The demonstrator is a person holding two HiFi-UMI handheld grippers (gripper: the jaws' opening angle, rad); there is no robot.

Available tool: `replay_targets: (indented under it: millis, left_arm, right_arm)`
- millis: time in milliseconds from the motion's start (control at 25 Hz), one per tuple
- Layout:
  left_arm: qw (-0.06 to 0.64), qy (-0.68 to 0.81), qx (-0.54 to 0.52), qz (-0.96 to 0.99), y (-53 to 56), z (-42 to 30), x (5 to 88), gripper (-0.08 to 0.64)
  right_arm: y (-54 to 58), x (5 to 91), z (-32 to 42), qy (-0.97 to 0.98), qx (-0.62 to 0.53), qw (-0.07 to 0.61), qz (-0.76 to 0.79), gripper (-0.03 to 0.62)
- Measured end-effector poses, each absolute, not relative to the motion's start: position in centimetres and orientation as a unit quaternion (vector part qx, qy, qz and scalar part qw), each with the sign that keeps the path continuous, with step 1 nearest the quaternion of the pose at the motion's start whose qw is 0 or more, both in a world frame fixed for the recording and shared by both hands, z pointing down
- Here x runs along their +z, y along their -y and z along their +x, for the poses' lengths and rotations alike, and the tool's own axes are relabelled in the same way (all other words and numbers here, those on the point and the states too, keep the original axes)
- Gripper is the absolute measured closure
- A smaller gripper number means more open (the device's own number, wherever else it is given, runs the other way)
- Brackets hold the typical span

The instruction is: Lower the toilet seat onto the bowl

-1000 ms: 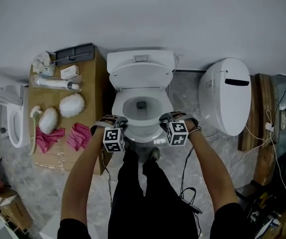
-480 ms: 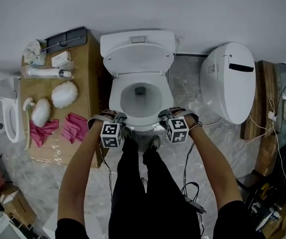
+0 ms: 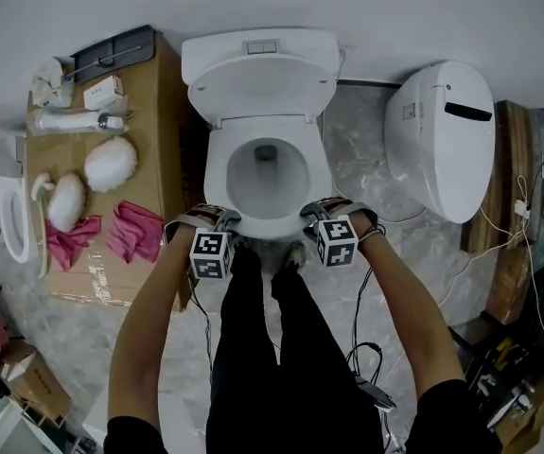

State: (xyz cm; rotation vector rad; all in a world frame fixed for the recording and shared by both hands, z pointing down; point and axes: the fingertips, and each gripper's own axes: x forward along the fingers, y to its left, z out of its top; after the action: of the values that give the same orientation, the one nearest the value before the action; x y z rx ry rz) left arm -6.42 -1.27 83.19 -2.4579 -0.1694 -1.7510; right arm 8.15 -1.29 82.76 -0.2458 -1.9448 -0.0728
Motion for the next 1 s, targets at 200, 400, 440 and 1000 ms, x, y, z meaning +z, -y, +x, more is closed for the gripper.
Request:
replay_targets:
  millis: [200,400,440,1000]
  left_arm:
    - [0.040,0.080,-0.580,-0.810,-0.4,-6.2,84.7,0.403]
    - [0.049,0.098,-0.587,-0.802,-1.8,-6.3,87.2,0.405]
    - [0.052,0.099,-0.588,-0.801,-1.9,-6.2,87.7,0.405]
    - [0.066,0.101,-0.594,-0.795,-4.4,-6.3,94.2,0.402]
  right_arm:
    - [-0.1,85.1,8.2,0.819,-0.030,0.562,-0.113,0.415]
    - [-1.6,87.7,8.2,0.812,-0.040,0.570,-0.119,0.403]
    - [-1.8,88.2,8.2,0.811,-0.043,0.571,-0.121,0.401]
    - [-4.1,94.8,8.1,0.802,-0.067,0.582,-0.115,0.388]
